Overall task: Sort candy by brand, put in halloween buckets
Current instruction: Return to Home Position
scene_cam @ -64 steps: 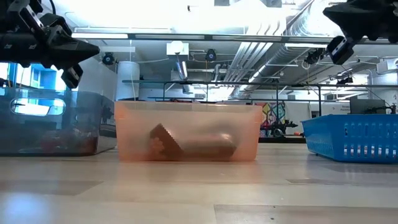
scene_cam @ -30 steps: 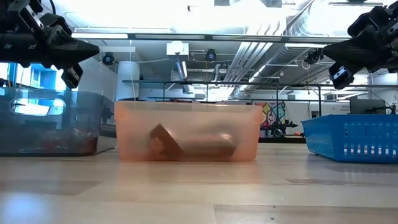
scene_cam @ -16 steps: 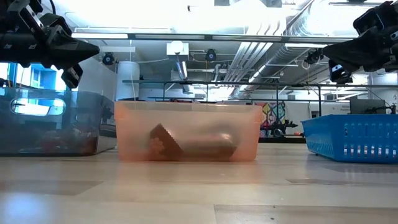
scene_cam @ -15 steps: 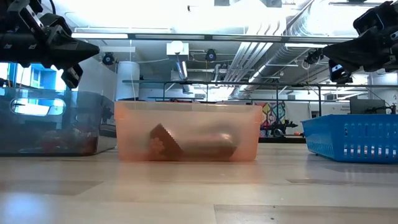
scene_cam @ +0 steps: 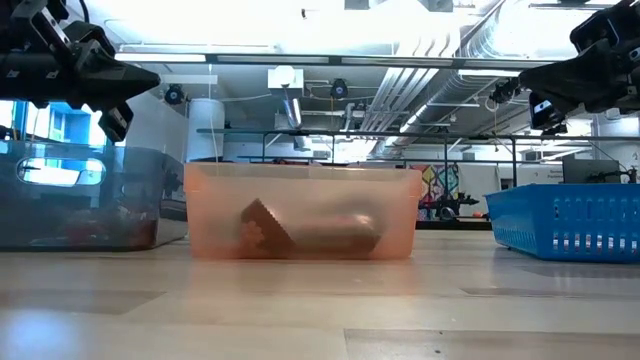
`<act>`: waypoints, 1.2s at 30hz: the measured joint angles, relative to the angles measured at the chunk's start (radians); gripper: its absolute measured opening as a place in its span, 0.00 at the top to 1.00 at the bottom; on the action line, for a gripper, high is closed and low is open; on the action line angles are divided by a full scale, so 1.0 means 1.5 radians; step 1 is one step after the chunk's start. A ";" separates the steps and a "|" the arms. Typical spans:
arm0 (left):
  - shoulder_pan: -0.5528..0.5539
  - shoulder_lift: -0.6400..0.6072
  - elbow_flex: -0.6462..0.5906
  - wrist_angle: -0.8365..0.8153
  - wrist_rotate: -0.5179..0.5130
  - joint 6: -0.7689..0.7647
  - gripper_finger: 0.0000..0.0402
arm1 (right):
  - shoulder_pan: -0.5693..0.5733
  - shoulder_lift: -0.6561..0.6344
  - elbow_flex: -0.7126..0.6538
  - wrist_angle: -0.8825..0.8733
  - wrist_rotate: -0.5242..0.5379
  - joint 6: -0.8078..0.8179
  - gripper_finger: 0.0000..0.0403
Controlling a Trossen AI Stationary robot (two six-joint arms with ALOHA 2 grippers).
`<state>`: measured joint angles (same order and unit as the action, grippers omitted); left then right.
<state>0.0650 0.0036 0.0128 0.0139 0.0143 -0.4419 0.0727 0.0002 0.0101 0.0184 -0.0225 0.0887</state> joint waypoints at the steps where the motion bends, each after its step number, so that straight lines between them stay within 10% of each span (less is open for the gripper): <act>1: 0.000 0.000 0.000 0.000 0.000 0.000 1.00 | 0.000 0.000 0.000 0.000 0.000 0.000 1.00; 36: 0.000 0.007 0.000 0.000 -0.001 0.000 1.00 | 0.000 0.008 0.000 0.000 0.000 0.000 1.00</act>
<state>0.0647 0.0135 0.0128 0.0139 0.0122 -0.4419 0.0723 0.0128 0.0097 0.0185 -0.0227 0.0886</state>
